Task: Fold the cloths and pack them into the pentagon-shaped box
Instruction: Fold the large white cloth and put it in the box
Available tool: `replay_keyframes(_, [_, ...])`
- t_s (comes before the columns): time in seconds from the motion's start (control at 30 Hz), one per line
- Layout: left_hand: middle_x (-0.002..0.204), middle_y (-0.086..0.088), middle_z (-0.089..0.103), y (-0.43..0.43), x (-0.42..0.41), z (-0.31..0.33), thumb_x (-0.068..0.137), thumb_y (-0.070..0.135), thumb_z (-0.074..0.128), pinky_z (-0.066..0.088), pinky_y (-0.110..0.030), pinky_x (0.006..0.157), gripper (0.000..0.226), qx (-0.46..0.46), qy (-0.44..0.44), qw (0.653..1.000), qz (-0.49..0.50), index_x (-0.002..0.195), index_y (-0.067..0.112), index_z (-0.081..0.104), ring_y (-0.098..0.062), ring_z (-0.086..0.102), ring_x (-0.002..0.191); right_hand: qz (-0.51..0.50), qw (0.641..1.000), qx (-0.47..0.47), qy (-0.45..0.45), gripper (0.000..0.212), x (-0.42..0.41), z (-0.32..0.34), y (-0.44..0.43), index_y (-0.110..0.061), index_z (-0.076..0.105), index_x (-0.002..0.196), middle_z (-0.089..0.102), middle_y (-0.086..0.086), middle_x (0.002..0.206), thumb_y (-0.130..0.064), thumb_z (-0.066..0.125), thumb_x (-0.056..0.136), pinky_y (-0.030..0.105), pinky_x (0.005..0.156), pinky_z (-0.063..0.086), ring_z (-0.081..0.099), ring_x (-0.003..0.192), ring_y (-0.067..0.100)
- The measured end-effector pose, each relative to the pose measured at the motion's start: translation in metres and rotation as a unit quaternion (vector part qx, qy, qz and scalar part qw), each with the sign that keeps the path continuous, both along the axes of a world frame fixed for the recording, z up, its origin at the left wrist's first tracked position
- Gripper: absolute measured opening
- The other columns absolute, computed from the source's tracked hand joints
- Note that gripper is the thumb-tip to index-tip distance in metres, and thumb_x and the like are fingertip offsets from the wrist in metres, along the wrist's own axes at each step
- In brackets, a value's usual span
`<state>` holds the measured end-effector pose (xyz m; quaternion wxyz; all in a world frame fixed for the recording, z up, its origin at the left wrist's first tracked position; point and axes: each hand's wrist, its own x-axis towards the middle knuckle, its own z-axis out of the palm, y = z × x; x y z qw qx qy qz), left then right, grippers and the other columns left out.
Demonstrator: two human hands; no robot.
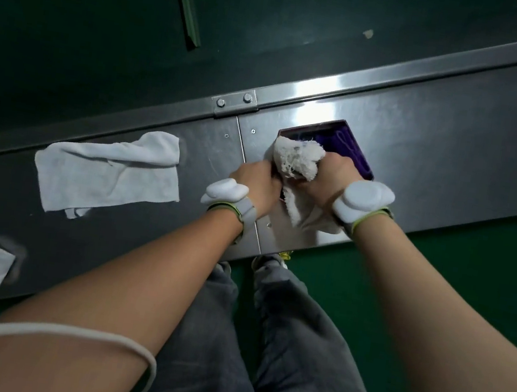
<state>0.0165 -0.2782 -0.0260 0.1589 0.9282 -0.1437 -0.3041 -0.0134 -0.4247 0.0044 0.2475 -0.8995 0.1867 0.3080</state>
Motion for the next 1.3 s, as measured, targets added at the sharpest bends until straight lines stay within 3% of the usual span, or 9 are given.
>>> replay_keyframes(0.17, [0.086,-0.020,0.069,-0.003,0.001,0.002,0.090,0.033,0.043,0.032,-0.031,0.055,0.029,0.032,-0.018,0.999,-0.018,0.079,0.013,0.061,-0.038,0.055,0.064,0.024,0.994,-0.081,0.075,0.021,0.000,-0.010,-0.008,-0.016,0.058,0.073,0.053,0.001,0.064,-0.033,0.071,0.074,0.029,0.054,0.043,0.045,0.049,0.016])
replay_keyframes(0.27, [0.091,-0.021,0.069,-0.008,0.000,-0.001,0.089,0.031,0.045,0.033,-0.031,0.057,0.030,0.046,-0.011,0.998,-0.029,0.084,0.010,0.064,-0.041,0.063,0.077,0.022,0.989,-0.145,0.022,0.010,-0.003,-0.015,0.007,-0.018,0.057,0.072,0.048,0.002,0.065,-0.021,0.066,0.070,0.029,0.053,0.042,0.044,0.050,0.021])
replay_keyframes(0.4, [0.088,-0.021,0.068,-0.006,0.001,-0.005,0.084,0.028,0.043,0.034,-0.031,0.057,0.021,0.038,0.001,0.999,-0.029,0.073,0.015,0.056,-0.034,0.049,0.062,0.069,0.982,-0.177,-0.004,0.011,0.000,-0.023,0.019,-0.017,0.054,0.070,0.061,0.007,0.072,-0.012,0.055,0.079,0.032,0.053,0.037,0.049,0.055,0.024])
replay_keyframes(0.5, [0.084,-0.020,0.067,-0.003,0.002,-0.010,0.081,0.032,0.039,0.034,-0.032,0.057,0.022,0.038,-0.007,0.999,-0.022,0.066,0.017,0.045,-0.033,0.045,0.059,0.098,0.964,-0.234,-0.083,0.006,-0.002,-0.027,0.016,-0.015,0.057,0.087,0.068,0.009,0.086,-0.013,0.052,0.085,0.035,0.063,0.031,0.064,0.074,0.031])
replay_keyframes(0.6, [0.084,-0.021,0.068,-0.003,0.001,-0.014,0.083,0.034,0.039,0.034,-0.032,0.056,0.028,0.041,-0.015,0.999,-0.021,0.069,0.015,0.054,-0.035,0.048,0.060,0.081,0.953,-0.261,-0.132,0.015,-0.003,-0.028,0.015,-0.011,0.051,0.102,0.063,0.013,0.097,-0.014,0.050,0.087,0.040,0.075,0.034,0.062,0.083,0.033])
replay_keyframes(0.83, [0.081,-0.021,0.067,-0.003,0.001,-0.017,0.082,0.034,0.039,0.034,-0.031,0.054,0.031,0.034,-0.006,0.999,-0.004,0.057,0.016,0.037,-0.032,0.044,0.054,0.059,0.961,-0.238,-0.131,0.068,-0.022,-0.007,0.013,-0.016,0.047,0.103,0.059,0.012,0.096,-0.064,0.070,0.060,0.046,0.078,0.040,0.054,0.091,0.032])
replay_keyframes(1.03, [0.076,-0.018,0.065,-0.007,0.000,-0.013,0.083,0.029,0.044,0.037,-0.032,0.054,0.035,0.038,-0.005,0.999,-0.006,0.052,0.017,0.032,-0.033,0.047,0.054,0.121,0.940,-0.297,-0.118,0.035,-0.018,-0.014,0.003,-0.015,0.043,0.107,0.048,0.014,0.102,-0.019,0.061,0.077,0.046,0.081,0.034,0.043,0.095,0.031])
replay_keyframes(1.2, [0.078,-0.019,0.067,-0.008,-0.001,-0.010,0.082,0.030,0.045,0.037,-0.031,0.055,0.031,0.040,-0.005,0.999,-0.004,0.056,0.014,0.041,-0.032,0.045,0.053,0.136,0.943,-0.244,-0.179,0.047,-0.022,-0.006,-0.012,-0.015,0.044,0.118,0.049,0.014,0.103,-0.034,0.064,0.079,0.046,0.083,0.036,0.045,0.094,0.031])
replay_keyframes(1.3, [0.083,-0.020,0.068,-0.010,-0.002,-0.006,0.084,0.032,0.045,0.036,-0.032,0.055,0.026,0.037,-0.003,0.999,-0.011,0.065,0.015,0.050,-0.032,0.044,0.056,0.096,0.938,-0.180,-0.281,0.028,-0.033,0.015,-0.001,-0.011,0.055,0.093,0.057,0.011,0.085,-0.037,0.052,0.081,0.034,0.060,0.041,0.051,0.072,0.027])
